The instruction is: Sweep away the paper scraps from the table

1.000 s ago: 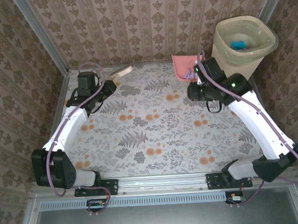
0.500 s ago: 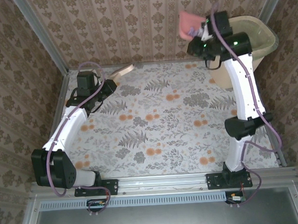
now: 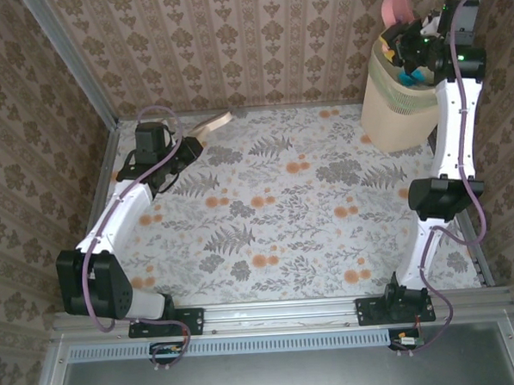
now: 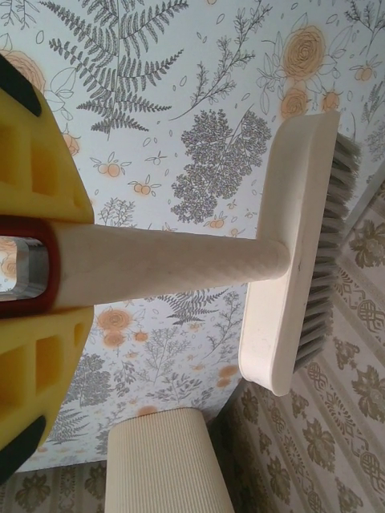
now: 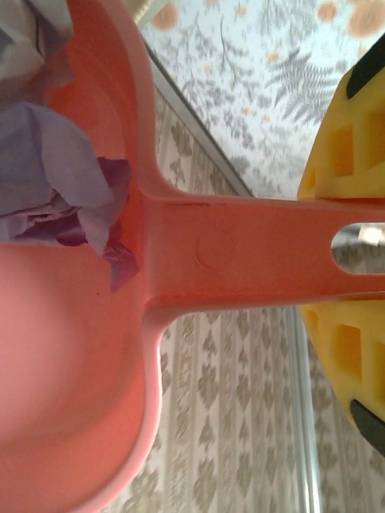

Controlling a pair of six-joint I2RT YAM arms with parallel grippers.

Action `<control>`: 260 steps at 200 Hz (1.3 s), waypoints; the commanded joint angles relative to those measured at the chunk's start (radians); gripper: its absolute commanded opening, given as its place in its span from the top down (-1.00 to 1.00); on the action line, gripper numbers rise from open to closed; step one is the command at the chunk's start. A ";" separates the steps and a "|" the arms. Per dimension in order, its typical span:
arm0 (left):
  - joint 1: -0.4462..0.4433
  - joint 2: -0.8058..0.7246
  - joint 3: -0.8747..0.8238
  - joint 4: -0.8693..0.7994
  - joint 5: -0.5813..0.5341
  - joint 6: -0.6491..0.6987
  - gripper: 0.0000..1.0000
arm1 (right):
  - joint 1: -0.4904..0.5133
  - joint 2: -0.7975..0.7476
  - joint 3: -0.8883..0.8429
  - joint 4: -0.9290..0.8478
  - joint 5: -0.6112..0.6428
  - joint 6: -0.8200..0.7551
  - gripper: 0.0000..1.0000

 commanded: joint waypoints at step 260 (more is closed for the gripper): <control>-0.021 -0.002 0.029 0.032 0.002 0.016 1.00 | -0.030 -0.610 -0.895 0.628 0.000 0.310 1.00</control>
